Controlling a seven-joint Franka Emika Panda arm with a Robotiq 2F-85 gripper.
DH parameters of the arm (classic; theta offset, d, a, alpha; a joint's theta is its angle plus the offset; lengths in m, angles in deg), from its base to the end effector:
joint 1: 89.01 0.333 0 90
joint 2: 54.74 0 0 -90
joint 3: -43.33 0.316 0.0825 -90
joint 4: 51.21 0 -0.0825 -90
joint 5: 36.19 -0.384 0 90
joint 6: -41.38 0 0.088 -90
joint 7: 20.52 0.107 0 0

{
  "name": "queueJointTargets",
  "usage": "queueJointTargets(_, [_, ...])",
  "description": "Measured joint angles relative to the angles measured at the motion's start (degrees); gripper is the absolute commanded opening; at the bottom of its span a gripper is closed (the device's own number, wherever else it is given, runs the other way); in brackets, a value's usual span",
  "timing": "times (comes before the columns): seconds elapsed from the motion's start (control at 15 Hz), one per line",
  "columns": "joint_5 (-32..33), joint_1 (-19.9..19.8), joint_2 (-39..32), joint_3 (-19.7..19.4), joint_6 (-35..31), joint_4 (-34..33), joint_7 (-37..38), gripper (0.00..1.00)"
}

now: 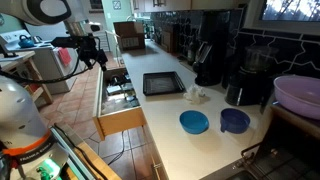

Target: Remove the clear bag from the open drawer and put it on the counter

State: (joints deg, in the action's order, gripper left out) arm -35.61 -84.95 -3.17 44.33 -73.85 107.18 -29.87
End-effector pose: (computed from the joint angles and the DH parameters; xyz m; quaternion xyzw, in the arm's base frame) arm 0.2968 0.0256 0.4689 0.9895 0.1241 0.0727 0.0145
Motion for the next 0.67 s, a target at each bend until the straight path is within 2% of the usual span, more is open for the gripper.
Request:
queueJointTargets(0.2, [0.0, 0.0, -0.3, 0.0, 0.3, 2.2, 0.0, 1.00])
queueJointTargets(0.67, [0.0, 0.0, -0.7, 0.0, 0.3, 2.2, 0.0, 1.00])
